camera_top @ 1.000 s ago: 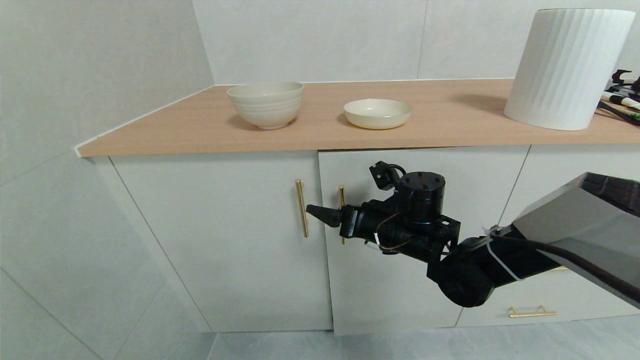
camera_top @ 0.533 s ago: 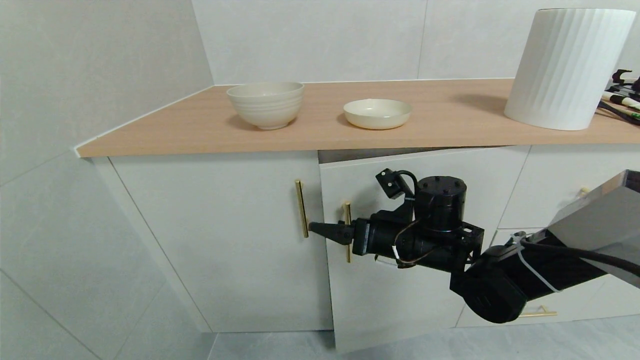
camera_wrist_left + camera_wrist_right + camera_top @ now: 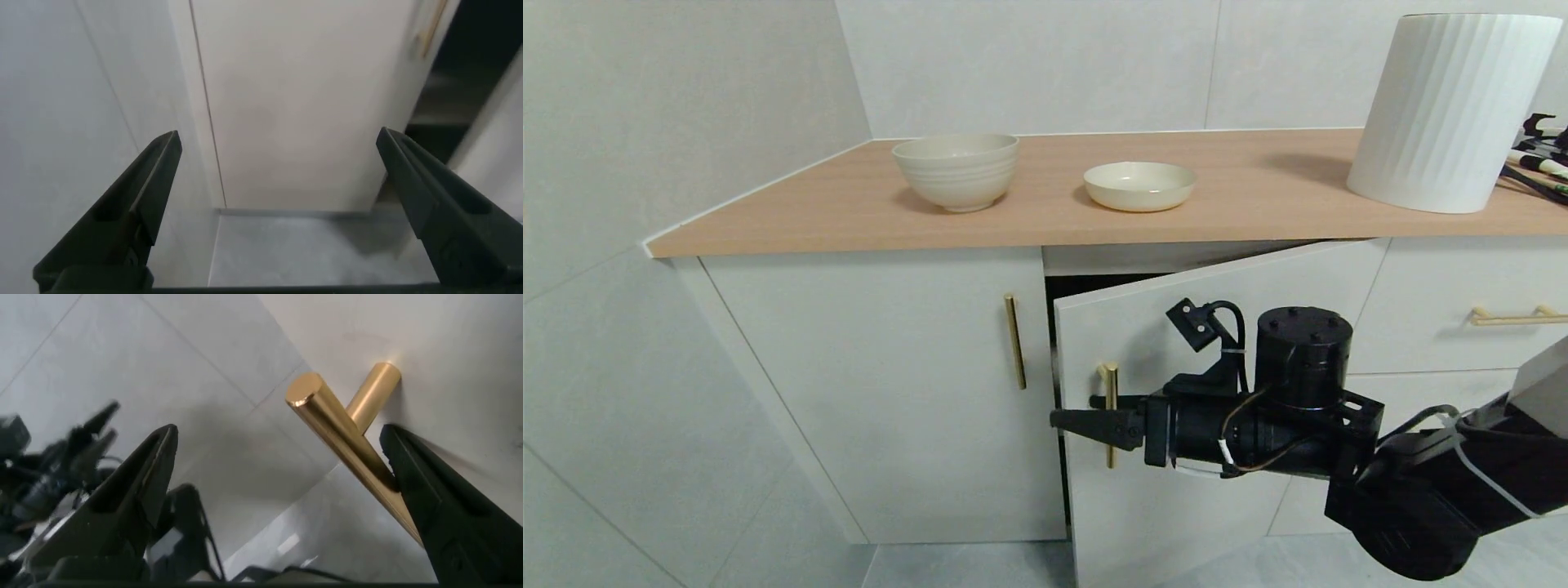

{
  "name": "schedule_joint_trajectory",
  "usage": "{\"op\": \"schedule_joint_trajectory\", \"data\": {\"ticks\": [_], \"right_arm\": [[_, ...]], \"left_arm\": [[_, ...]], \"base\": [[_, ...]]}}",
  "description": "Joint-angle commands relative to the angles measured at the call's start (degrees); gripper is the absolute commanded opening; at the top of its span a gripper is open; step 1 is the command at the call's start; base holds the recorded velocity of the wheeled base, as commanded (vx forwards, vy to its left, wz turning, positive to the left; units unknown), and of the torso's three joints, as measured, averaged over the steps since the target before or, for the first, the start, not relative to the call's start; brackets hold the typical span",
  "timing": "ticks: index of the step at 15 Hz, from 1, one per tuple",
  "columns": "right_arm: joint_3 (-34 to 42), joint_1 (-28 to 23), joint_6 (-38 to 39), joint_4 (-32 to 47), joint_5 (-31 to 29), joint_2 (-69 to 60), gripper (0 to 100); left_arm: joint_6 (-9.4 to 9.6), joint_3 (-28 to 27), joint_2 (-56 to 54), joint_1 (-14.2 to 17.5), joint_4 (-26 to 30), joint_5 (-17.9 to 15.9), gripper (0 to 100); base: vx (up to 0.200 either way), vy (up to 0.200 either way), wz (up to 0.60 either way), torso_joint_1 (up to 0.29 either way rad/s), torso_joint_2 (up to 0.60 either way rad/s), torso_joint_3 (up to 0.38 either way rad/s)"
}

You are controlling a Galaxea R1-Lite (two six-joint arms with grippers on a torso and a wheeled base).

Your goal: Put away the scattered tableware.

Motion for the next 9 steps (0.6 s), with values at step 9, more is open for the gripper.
{"op": "schedule_joint_trajectory", "data": {"ticks": [9], "right_arm": [[4.3, 0.1, -1.0, -0.1, 2.9, -4.9, 100]], "left_arm": [[6.0, -35.9, 57.2, -4.8, 7.3, -22.1, 100]], "base": [[0.0, 0.0, 0.0, 0.0, 0.0, 0.0]]}}
